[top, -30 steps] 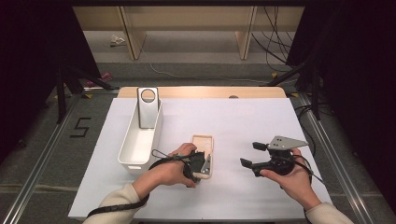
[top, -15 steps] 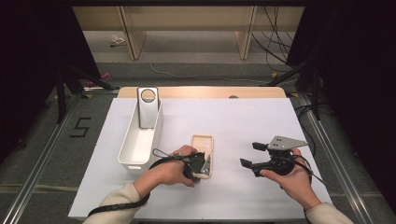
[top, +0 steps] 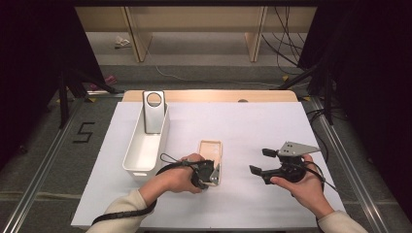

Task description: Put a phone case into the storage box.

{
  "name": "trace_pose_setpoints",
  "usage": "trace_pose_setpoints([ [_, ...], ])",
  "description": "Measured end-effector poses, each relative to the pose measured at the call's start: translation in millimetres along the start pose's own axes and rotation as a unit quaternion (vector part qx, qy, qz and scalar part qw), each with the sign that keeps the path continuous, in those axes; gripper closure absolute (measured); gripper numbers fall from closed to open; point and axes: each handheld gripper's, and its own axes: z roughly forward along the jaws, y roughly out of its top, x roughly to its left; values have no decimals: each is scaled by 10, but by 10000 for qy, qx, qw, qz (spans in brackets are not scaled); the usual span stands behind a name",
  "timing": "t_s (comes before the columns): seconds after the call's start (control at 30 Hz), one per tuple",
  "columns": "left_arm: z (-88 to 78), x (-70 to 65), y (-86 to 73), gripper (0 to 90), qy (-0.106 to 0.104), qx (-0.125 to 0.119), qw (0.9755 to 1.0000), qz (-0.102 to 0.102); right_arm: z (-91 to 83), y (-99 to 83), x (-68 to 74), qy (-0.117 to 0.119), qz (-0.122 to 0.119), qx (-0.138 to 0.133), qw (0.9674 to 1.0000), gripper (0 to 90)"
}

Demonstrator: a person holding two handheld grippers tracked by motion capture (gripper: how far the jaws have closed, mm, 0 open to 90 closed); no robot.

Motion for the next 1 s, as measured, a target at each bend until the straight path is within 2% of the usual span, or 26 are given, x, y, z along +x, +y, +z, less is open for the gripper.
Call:
trace_pose_setpoints([
  [0.27,-4,15,8,668,-73,-39,10000,-38,-1,1,0,10,-1,0,10000,193],
  [0.3,-6,21,16,672,-60,-54,10000,5,0,1,-1,8,-4,2,10000,193],
  [0.47,5,16,36,686,-153,28,9999,-14,2,0,0,12,1,-1,10000,193],
  [0.77,5,22,60,786,-211,178,9996,2,0,0,-3,6,2,6,10000,192],
  [1.0,-2,4,59,841,-206,136,9997,-56,3,-1,-4,10,8,1,10000,192],
])
